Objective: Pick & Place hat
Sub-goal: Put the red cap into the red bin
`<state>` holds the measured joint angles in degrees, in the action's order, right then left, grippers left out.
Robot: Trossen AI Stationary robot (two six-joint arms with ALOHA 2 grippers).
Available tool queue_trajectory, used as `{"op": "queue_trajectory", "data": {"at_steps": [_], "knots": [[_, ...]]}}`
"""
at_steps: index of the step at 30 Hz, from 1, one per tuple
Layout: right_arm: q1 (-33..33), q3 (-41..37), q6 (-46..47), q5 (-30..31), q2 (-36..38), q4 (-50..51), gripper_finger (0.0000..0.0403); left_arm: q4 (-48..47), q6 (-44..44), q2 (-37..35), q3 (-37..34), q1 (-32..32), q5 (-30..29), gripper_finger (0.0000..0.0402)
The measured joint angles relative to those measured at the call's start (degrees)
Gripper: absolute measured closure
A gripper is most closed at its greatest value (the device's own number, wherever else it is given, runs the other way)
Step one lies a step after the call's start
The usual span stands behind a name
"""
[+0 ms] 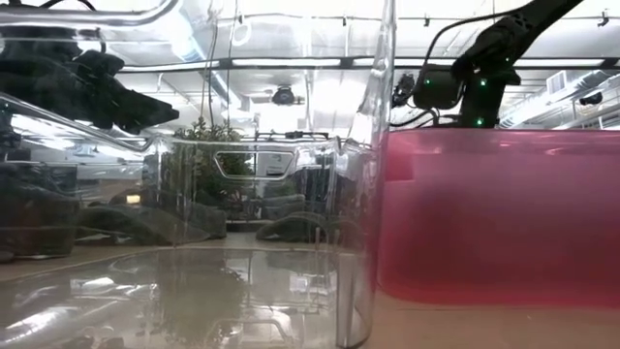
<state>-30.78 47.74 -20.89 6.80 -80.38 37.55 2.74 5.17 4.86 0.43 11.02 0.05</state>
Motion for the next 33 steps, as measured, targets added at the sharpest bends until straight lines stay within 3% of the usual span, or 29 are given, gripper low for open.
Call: {"op": "queue_trajectory", "data": {"at_steps": [12,16,22,33], "knots": [[-5.01,-3.99,-5.09,-5.08,0.02,-5.02,0.0259,0.0,0.0,0.0,0.0,0.01,-0.01,0.0229],[-5.21,-4.01,-5.11,-5.41,0.02,-4.83,0.0298,0.0,0.0,0.0,0.0,0.0,-0.01,0.0229],[-5.19,-3.57,-5.13,-5.39,-0.04,-1.75,0.0391,0.0,0.0,0.0,0.0,0.0,-0.02,0.0229],[-1.57,0.85,4.94,-5.16,1.04,4.88,0.0395,0.0,0.0,0.0,0.0,-0.01,-0.01,0.0229]]}}
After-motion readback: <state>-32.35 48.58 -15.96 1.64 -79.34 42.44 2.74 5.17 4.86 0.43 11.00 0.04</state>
